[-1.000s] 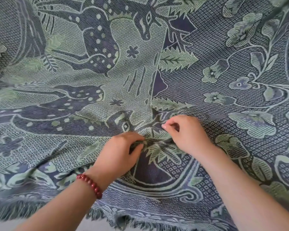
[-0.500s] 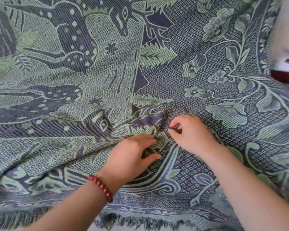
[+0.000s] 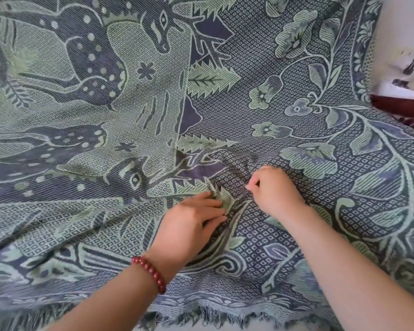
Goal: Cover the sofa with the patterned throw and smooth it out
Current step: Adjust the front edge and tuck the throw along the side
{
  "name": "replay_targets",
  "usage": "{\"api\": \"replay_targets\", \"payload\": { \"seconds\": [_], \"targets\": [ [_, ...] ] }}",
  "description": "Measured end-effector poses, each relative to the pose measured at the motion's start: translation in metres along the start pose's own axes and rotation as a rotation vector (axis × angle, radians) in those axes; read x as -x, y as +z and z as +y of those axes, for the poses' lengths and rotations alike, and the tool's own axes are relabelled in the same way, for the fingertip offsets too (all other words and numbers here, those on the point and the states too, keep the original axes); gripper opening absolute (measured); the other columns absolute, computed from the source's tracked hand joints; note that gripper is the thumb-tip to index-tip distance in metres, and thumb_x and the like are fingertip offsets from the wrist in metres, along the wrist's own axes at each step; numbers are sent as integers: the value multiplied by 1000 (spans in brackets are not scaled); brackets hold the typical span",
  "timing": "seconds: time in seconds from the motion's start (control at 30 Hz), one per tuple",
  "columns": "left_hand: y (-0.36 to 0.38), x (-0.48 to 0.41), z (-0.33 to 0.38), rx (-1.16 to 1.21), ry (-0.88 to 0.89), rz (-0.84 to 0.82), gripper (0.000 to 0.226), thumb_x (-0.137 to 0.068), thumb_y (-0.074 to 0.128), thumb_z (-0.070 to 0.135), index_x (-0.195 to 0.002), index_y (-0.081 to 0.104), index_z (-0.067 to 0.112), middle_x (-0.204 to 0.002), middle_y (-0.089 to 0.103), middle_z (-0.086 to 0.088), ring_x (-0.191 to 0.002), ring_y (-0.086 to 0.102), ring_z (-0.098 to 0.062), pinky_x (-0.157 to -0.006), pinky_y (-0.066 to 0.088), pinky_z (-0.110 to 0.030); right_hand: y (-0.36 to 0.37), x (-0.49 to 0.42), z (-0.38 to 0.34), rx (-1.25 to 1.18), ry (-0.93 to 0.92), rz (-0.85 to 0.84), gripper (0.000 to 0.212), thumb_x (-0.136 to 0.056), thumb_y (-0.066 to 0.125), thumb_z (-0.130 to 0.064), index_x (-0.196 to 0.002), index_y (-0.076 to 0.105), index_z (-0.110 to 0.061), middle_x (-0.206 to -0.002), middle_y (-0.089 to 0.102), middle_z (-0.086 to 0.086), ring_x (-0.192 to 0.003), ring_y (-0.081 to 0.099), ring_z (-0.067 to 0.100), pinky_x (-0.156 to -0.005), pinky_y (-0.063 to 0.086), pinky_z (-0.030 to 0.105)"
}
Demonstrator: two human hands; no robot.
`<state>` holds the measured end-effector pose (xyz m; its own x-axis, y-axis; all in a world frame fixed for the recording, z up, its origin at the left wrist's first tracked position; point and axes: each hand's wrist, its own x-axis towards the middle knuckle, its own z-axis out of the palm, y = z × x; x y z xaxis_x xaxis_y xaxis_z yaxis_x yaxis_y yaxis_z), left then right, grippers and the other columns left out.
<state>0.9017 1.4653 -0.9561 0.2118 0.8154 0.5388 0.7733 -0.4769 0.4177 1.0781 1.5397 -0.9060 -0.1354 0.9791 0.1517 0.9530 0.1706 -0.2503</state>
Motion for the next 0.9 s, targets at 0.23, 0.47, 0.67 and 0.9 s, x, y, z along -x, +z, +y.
{"api": "replay_targets", "payload": {
  "seconds": [0.23, 0.47, 0.67, 0.9],
  "targets": [
    [20, -2, 25, 127, 8, -20, 19, -77, 76, 22, -96, 75, 20, -102, 71, 8, -98, 67, -7, -91, 51, -28, -31, 0, 11, 35, 47, 17, 14, -89, 63, -21, -84, 74, -13, -86, 71, 5, -64, 60, 17, -57, 44, 23],
    [6, -5, 23, 106, -74, -19, 38, -81, 70, 37, -115, 67, 19, -115, 67, 7, -105, 63, -5, -90, 49, -21, -22, 4, 15, -55, -31, 57, 24, -92, 59, -26, -85, 73, -8, -85, 71, -4, -81, 65, 23, -81, 48, 25],
    [25, -14, 36, 94, 15, -11, 43, -82, 58, 46, -111, 70, 18, -118, 66, 3, -111, 61, -11, -90, 53, -32, -16, 5, 19, -53, -90, 125, 16, -90, 59, -22, -89, 73, -14, -93, 71, 2, -86, 64, 20, -80, 51, 30],
    [36, -34, 47, -11, -14, -83, 54, -72, 55, 69, -99, 74, 27, -115, 65, 11, -96, 64, -9, -77, 56, -27, -28, 9, 50, 136, 172, 166, 49, -85, 63, -45, -119, 54, -11, -120, 56, 8, -112, 52, 25, -87, 47, 35]
  ]
}}
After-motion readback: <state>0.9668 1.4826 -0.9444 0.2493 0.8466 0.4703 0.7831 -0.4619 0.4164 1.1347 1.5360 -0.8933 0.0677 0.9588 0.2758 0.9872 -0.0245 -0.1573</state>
